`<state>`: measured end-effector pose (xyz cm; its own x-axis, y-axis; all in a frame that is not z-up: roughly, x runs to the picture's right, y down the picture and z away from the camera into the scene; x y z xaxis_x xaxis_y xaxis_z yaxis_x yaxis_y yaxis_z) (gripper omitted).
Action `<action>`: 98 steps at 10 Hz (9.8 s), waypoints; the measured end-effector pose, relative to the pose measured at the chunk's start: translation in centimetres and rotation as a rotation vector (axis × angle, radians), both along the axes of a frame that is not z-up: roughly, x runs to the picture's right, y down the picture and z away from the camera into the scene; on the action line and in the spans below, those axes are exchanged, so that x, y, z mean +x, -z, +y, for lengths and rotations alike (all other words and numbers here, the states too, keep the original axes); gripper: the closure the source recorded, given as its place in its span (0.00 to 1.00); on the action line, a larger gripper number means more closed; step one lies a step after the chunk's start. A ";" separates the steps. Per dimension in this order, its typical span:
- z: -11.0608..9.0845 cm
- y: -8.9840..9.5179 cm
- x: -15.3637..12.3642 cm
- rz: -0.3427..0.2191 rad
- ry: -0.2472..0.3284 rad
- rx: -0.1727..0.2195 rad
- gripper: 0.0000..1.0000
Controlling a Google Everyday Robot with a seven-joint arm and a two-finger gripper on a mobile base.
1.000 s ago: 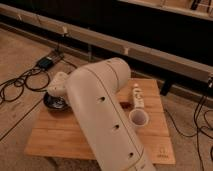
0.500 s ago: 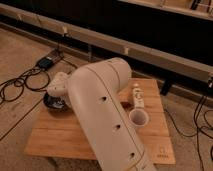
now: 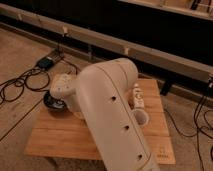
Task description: Wipe the white sponge on the table
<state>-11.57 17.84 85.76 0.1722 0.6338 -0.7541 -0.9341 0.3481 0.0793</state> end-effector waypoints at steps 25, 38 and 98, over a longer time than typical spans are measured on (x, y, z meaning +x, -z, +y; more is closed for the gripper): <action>3.4 10.6 -8.0 -0.210 -0.213 -0.222 1.00; 6.4 9.3 3.0 -0.013 -0.357 -0.316 1.00; 12.0 5.3 1.1 -0.110 -0.171 -0.495 1.00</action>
